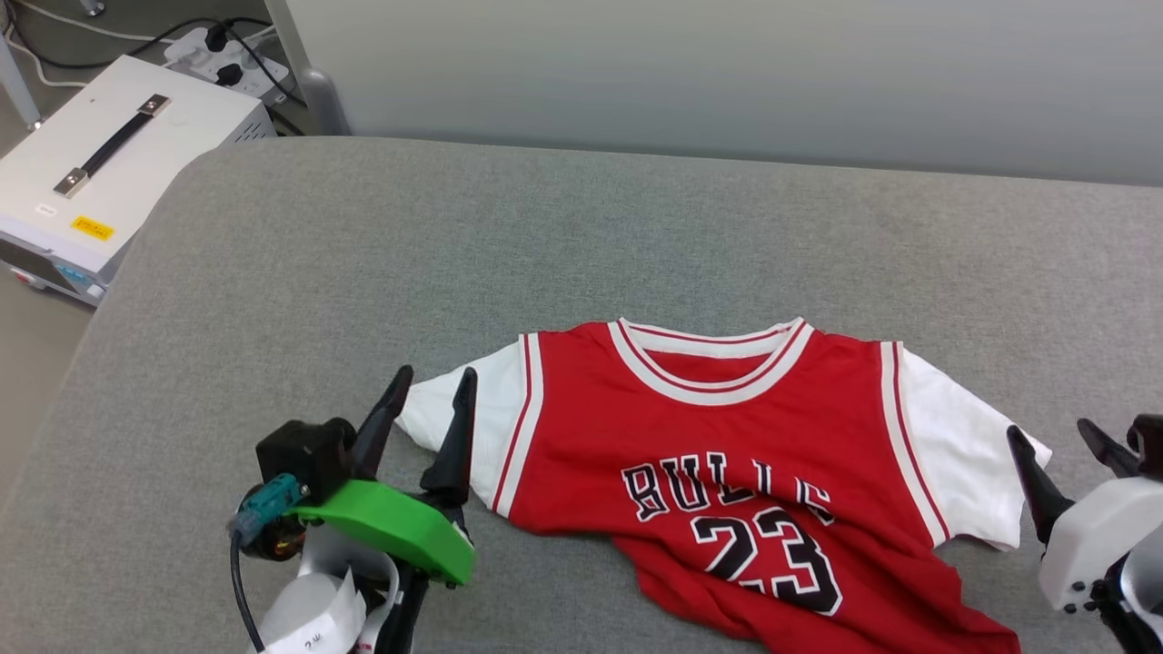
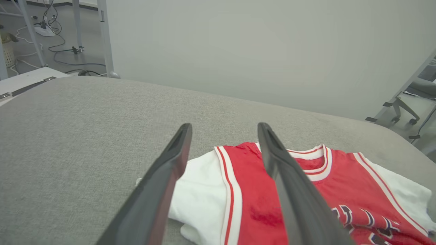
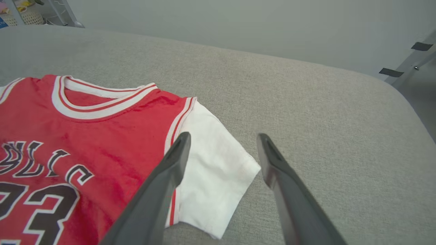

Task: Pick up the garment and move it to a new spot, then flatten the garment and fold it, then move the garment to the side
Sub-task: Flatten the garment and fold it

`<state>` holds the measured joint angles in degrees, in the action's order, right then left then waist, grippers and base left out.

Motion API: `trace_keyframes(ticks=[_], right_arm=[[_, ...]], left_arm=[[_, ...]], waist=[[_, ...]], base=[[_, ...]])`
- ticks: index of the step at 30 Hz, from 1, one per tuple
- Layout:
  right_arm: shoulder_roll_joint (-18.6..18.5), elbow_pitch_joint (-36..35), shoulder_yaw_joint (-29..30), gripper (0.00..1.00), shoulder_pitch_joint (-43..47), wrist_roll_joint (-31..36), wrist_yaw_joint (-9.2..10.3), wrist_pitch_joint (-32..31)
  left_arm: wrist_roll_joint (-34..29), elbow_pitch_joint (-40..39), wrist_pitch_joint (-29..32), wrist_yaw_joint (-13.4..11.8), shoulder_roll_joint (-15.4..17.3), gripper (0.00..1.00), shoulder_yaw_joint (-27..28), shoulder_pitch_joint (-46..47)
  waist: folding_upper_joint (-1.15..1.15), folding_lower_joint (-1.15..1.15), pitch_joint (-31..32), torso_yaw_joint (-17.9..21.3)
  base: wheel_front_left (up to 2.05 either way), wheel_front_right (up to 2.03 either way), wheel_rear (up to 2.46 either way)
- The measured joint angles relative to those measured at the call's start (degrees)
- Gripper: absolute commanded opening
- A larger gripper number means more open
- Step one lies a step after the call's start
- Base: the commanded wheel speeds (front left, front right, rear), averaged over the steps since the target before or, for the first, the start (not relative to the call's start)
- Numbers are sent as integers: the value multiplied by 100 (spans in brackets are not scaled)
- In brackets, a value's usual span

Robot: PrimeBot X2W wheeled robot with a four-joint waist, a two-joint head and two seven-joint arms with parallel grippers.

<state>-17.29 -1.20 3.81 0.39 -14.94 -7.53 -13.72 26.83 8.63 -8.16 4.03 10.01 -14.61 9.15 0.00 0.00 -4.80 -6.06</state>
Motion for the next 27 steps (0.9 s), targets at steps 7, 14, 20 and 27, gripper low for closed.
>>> trace_keyframes(ticks=[7,14,20,27], right_arm=[[-522,62,-48,100,-522,-219,0,-2577],[-693,610,41,100,-1231,-220,0,-3596],[-622,1217,-145,100,-1412,-135,1,-3384],[-805,1543,-483,0,-1483,-133,-1,-2931]], left_arm=[[-111,-604,148,-42,121,100,-166,-177],[-219,-723,112,-99,104,100,-244,-135],[-260,-657,104,-124,112,100,-241,-57],[-259,-581,108,-147,146,100,-240,-53]], waist=[[0,0,-295,-130],[0,0,-744,-377],[0,0,-942,-516],[0,0,-910,-485]], base=[[0,0,0],[0,0,0],[0,0,0],[0,0,0]])
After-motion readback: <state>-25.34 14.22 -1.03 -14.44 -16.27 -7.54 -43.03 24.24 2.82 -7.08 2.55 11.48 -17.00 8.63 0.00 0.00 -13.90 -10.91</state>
